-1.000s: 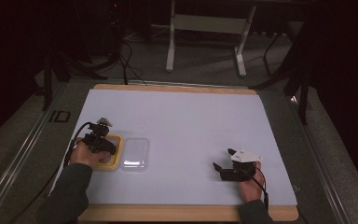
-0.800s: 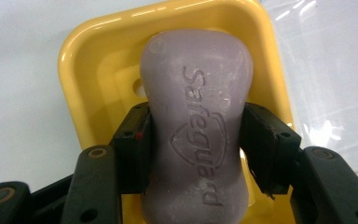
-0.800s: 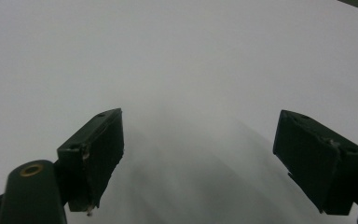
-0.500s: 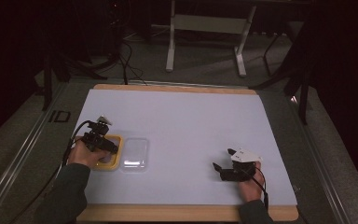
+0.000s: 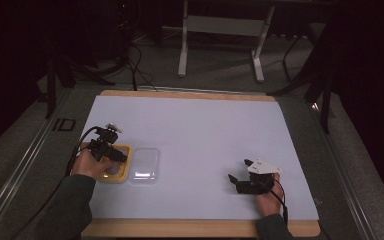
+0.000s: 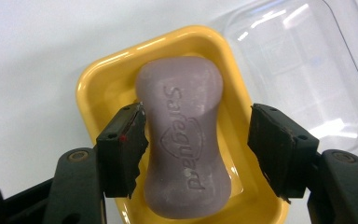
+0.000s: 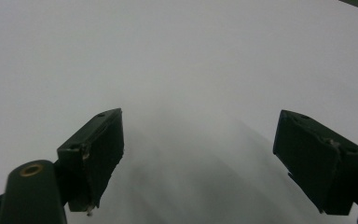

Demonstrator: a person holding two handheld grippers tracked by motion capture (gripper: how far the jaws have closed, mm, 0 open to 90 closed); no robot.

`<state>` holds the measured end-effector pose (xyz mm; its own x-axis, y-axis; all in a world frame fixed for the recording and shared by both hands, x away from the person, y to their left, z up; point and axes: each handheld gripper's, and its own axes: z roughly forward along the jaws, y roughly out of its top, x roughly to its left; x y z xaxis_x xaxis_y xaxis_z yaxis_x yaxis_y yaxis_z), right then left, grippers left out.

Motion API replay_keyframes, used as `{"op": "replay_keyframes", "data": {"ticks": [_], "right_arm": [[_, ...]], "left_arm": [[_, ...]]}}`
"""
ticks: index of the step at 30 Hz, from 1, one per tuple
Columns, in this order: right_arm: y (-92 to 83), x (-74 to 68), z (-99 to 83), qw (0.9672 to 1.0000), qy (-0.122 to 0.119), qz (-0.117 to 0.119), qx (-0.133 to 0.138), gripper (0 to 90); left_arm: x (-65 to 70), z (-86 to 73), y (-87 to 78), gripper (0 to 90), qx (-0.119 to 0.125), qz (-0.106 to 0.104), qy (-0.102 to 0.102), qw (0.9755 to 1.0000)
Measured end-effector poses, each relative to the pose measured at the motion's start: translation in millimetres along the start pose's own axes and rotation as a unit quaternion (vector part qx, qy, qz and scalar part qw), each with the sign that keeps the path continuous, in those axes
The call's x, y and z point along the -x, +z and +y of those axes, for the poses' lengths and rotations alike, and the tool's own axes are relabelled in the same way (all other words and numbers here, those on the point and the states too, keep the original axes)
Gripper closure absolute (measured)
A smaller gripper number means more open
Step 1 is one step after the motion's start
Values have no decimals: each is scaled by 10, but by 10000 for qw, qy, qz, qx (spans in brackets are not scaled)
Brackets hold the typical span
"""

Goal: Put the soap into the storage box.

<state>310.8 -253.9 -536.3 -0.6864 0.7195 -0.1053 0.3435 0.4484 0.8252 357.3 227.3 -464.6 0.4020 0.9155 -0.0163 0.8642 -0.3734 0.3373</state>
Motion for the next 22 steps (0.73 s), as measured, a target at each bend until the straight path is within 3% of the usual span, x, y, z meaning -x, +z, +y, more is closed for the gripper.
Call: {"op": "replay_keyframes", "data": {"ticks": [10, 22], "right_arm": [[0, 1, 0, 10000, 3, 2, 2, 158], [13, 3, 5, 10000, 14, 8, -60, 158]], "left_arm": [[109, 19, -87, 383, 294, 23, 400, 9988], [396, 58, -71, 385, 682, -268, 772, 9943]]}}
